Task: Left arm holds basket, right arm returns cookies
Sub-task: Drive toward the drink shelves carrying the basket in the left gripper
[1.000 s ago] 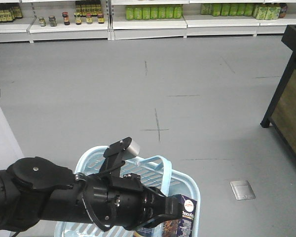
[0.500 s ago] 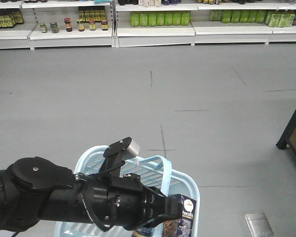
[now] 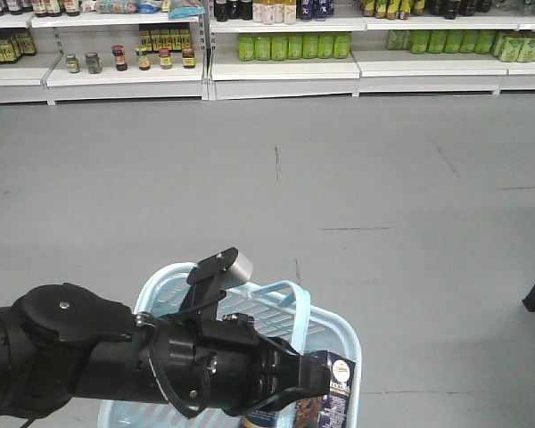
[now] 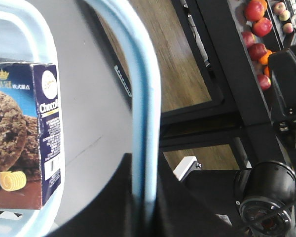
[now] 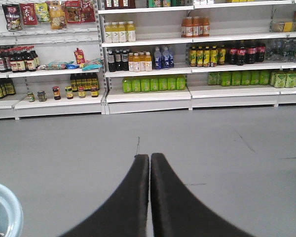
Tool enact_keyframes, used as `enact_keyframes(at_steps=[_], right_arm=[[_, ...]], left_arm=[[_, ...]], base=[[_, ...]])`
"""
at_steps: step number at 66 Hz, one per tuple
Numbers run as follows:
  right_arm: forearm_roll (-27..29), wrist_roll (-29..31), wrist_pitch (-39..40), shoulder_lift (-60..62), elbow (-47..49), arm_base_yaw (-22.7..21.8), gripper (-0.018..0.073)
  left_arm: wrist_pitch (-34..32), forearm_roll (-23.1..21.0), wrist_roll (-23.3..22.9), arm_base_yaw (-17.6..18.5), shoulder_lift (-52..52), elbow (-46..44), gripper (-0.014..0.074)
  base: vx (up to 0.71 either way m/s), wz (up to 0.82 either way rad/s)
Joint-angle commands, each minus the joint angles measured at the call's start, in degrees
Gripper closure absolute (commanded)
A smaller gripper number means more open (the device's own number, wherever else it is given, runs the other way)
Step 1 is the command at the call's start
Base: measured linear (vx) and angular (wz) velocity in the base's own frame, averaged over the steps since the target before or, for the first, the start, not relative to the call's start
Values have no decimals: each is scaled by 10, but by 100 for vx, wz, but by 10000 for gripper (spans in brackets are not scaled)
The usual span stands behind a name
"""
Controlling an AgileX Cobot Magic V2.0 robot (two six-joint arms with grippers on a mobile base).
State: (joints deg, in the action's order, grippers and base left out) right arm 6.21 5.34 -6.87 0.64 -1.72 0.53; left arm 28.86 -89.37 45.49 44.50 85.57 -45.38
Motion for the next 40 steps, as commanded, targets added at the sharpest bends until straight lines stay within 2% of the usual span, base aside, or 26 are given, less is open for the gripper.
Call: enact_keyframes(at_steps=[1, 40], right_arm=[[-2, 3, 42, 6, 1, -3, 568], [-2, 3, 42, 6, 1, -3, 568]], left_arm=[[13, -21, 9, 1, -27, -16, 603], [12, -21, 9, 1, -27, -16, 603]], base=[[36, 0], [37, 3]])
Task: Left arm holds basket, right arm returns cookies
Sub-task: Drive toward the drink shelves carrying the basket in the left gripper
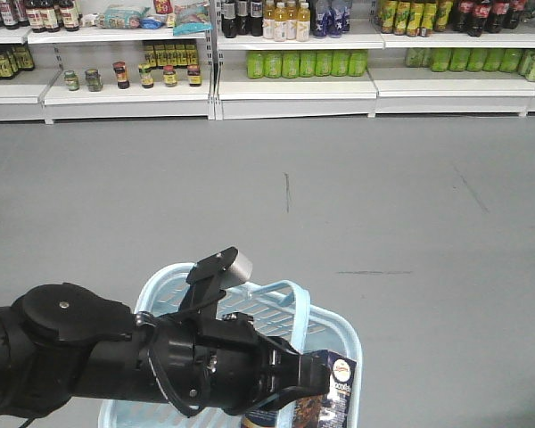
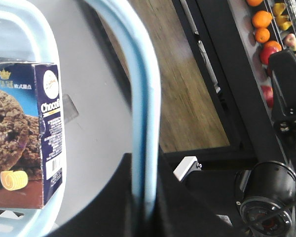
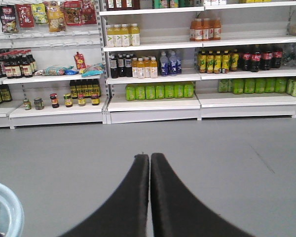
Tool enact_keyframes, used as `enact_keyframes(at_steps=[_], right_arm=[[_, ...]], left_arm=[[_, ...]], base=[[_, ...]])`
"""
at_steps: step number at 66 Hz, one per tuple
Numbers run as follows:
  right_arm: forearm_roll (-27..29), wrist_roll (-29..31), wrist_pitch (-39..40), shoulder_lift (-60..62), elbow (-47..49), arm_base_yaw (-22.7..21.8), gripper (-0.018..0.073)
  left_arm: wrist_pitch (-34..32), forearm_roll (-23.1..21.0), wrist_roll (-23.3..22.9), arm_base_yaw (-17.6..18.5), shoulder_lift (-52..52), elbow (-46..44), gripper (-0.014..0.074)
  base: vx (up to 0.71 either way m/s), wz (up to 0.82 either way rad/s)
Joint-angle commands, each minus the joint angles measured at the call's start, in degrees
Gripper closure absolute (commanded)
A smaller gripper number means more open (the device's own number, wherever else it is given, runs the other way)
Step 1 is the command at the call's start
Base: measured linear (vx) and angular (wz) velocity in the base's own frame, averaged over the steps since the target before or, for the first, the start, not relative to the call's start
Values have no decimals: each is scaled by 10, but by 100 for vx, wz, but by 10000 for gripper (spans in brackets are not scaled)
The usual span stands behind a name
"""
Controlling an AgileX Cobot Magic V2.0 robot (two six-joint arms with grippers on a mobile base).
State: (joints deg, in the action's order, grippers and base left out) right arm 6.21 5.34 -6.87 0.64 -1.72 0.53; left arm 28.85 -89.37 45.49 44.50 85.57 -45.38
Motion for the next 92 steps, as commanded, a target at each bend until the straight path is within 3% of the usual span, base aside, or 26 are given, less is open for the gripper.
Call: enact_keyframes(at_steps=[1, 92], right_arm=[[-2, 3, 42, 6, 1, -3, 568], [-2, 3, 42, 6, 1, -3, 568]], left_arm=[[12, -21, 9, 1, -27, -16, 603], [13, -21, 9, 1, -27, -16, 603]], base=[[37, 5], [35, -1]])
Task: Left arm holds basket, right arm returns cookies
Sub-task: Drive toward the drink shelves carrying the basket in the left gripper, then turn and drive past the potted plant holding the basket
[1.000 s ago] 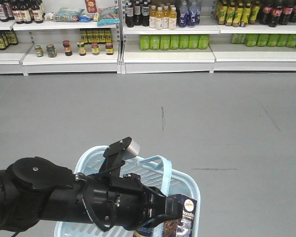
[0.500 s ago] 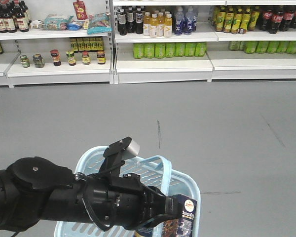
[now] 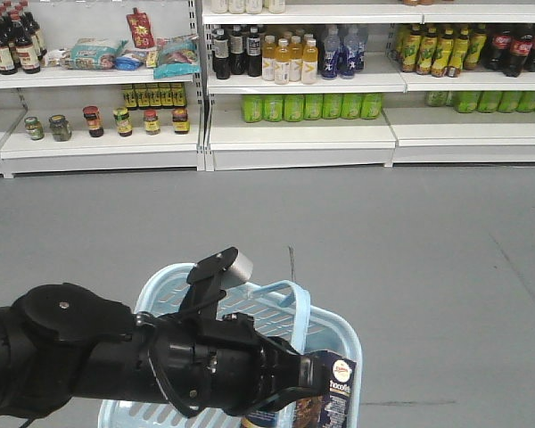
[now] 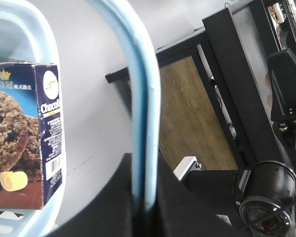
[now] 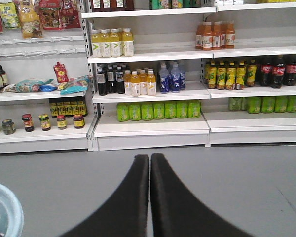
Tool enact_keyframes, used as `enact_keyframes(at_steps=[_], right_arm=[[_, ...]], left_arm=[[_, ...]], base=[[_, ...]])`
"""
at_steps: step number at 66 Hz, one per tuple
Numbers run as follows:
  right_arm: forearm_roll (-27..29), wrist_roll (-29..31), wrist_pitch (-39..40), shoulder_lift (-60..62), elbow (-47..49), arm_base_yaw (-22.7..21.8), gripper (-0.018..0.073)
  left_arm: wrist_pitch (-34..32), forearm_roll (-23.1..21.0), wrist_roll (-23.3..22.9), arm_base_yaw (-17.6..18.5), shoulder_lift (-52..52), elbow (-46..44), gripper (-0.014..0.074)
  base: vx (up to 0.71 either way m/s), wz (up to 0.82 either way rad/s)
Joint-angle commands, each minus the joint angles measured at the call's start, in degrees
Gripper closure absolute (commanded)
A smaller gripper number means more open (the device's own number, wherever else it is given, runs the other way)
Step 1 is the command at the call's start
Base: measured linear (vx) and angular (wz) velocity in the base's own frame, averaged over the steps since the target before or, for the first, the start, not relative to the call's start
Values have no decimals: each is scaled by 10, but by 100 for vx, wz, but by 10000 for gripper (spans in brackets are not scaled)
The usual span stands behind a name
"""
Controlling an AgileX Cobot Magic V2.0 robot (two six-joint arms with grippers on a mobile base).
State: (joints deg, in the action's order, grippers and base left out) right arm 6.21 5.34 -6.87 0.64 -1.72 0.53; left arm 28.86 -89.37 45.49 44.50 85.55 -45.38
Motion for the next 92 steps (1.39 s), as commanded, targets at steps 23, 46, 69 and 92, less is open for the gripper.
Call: enact_keyframes(at_steps=[23, 46, 69, 92], right_arm=[[-2, 3, 42, 6, 1, -3, 568], [-2, 3, 42, 6, 1, -3, 568], [-2, 3, 42, 6, 1, -3, 568], [-2, 3, 42, 6, 1, -3, 568]], left_arm=[[12, -21, 9, 1, -26, -16, 603], [12, -21, 9, 1, -26, -16, 603], [12, -21, 9, 1, -26, -16, 603], [12, -21, 9, 1, -26, -16, 603]], base=[[34, 3], [33, 3], [33, 0], [34, 2]])
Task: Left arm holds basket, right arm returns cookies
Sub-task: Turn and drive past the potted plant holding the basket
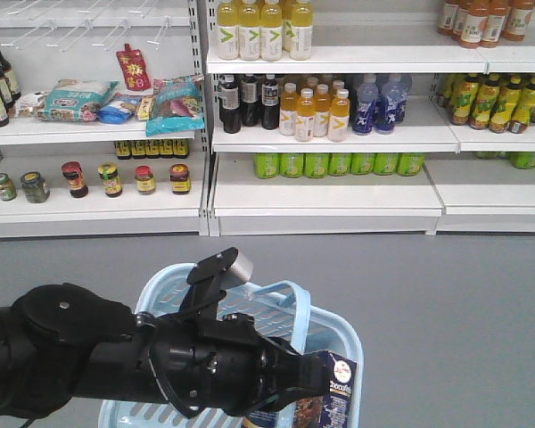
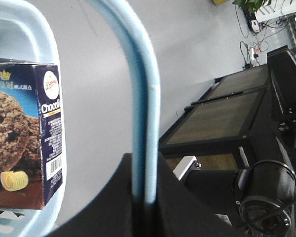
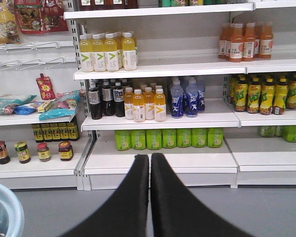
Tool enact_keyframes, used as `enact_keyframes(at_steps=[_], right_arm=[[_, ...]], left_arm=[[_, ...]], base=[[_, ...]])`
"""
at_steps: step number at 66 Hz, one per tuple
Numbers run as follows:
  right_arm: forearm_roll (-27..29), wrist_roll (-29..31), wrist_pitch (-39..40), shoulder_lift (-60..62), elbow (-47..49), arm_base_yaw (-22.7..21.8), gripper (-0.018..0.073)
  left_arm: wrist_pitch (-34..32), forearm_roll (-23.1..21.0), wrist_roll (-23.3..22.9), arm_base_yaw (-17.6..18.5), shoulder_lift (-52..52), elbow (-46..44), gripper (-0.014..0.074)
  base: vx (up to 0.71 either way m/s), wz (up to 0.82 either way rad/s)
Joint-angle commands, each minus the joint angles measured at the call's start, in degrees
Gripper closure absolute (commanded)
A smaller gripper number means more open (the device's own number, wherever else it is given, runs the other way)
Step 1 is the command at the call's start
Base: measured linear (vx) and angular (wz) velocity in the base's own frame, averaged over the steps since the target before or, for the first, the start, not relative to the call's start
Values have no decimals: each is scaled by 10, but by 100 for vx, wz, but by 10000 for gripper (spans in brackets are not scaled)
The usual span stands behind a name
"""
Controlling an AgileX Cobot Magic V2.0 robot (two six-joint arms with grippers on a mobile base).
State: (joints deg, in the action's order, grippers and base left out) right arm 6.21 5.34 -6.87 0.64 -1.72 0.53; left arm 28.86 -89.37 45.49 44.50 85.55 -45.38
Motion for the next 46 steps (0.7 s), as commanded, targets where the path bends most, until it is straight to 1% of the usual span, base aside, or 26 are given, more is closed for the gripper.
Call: enact_keyframes(at_steps=[1, 30, 38, 46], right_arm=[[-2, 3, 42, 6, 1, -3, 568], [-2, 3, 42, 6, 1, -3, 568], [-2, 3, 42, 6, 1, -3, 568], [-2, 3, 42, 6, 1, -3, 568]], left_arm=[[12, -21, 9, 1, -26, -16, 603], [12, -21, 9, 1, -26, -16, 603], [12, -21, 9, 1, -26, -16, 603], [13, -21, 9, 1, -26, -16, 603]], base=[[35, 5], [34, 4], [30, -10], [27, -29]])
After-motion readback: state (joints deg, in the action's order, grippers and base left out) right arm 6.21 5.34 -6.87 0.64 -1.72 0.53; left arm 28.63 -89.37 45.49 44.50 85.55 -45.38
